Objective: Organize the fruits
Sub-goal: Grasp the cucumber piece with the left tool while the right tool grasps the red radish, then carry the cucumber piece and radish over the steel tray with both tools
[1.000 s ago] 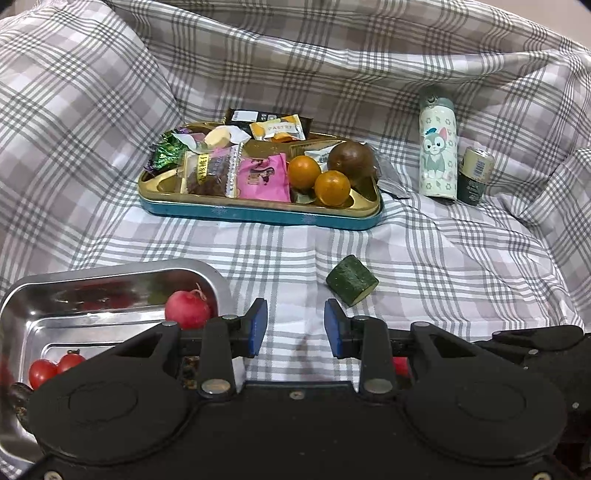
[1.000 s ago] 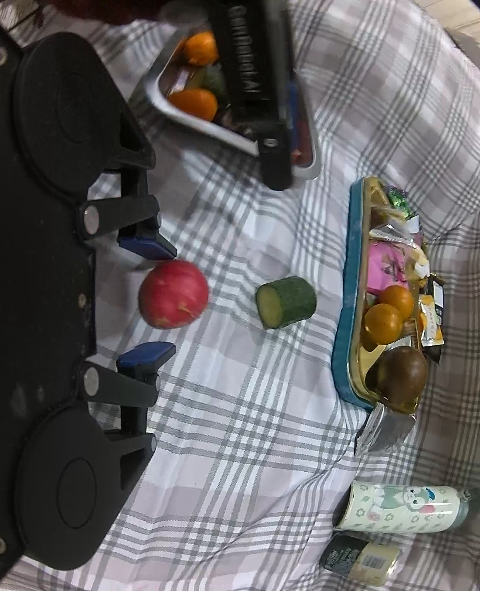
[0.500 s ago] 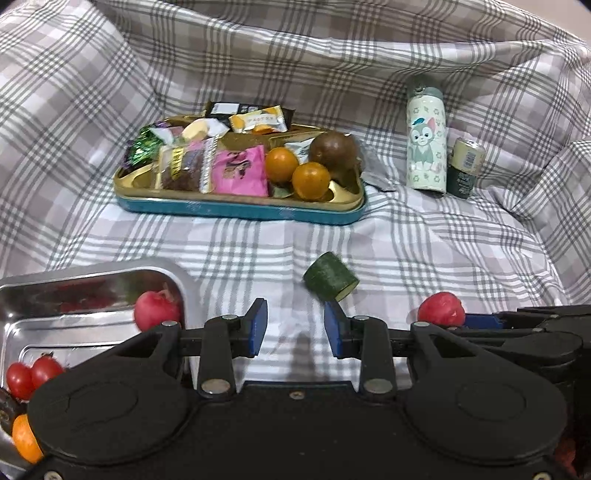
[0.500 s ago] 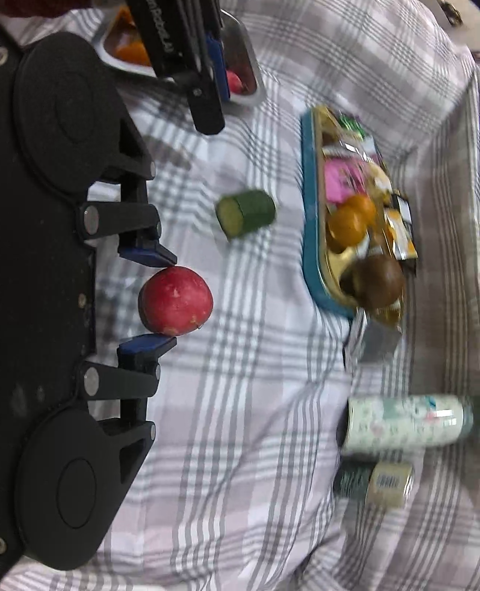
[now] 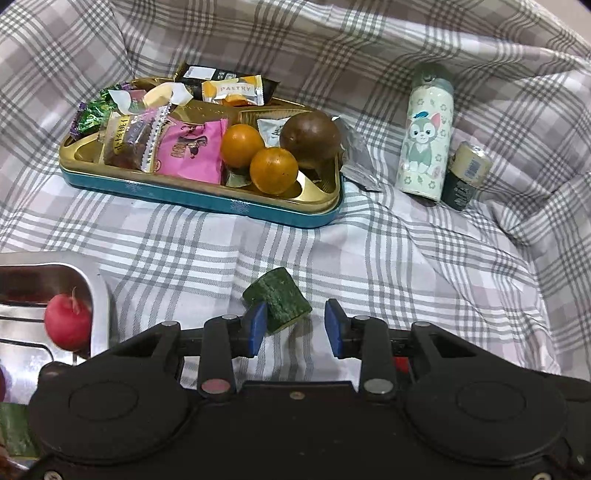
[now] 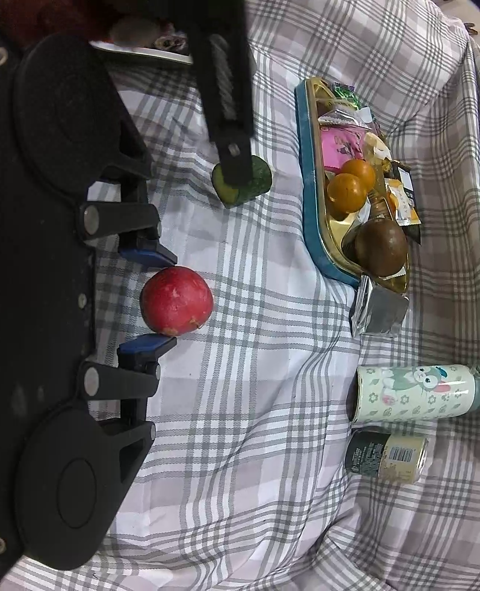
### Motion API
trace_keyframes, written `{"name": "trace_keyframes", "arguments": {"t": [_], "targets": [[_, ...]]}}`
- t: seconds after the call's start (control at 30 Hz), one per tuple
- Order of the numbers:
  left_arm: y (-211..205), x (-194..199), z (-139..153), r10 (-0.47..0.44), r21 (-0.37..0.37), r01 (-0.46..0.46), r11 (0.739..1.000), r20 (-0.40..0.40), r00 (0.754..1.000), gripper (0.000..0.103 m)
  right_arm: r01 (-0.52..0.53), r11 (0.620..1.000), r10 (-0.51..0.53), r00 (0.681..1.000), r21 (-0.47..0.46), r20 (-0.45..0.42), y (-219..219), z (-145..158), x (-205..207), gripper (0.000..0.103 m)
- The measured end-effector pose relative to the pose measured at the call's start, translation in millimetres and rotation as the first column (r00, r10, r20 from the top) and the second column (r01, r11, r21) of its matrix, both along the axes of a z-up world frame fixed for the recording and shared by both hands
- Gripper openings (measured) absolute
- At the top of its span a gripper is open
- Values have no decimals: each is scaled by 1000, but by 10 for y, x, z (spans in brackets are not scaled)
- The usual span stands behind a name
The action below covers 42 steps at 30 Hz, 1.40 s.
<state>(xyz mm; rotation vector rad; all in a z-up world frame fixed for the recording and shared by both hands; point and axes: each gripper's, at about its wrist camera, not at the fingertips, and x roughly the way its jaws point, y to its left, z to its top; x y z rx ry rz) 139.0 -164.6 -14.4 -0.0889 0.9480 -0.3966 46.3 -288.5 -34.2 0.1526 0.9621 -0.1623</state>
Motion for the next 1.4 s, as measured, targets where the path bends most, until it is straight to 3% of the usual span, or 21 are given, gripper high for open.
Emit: {"name": "trace_keyframes", "arguments": {"t": [0.33, 0.6, 1.07, 1.17, 1.23, 1.27, 1.4], "targets": [[-72, 77, -42, 62, 64, -64, 996, 37, 997, 51, 5, 1000, -5, 1000, 11, -2, -9, -5, 20, 42], [-15, 182, -193, 97, 66, -94, 993, -39, 994, 51, 1, 1000, -1, 1000, -21, -9, 32, -21, 35, 42], [-72, 230, -212, 72, 110, -69, 992, -20, 997, 51, 33, 999, -33, 999, 20, 9, -32, -14, 57, 47], [-90, 228, -222, 57, 122, -56, 991, -6, 998, 46, 43, 999, -43, 999, 25, 7, -39, -30, 83, 48], [-74, 222, -220, 45, 105, -44, 993, -5, 999, 43, 50, 999, -50, 999, 11, 15, -29, -40, 92, 47], [-60, 221, -219, 46, 96, -45, 994, -6, 999, 43, 47, 999, -47, 999, 3, 15, -21, -45, 94, 42], [45, 201, -190, 42, 48, -41, 998, -18, 999, 43, 48, 999, -49, 998, 11, 25, -46, -35, 85, 42]]}}
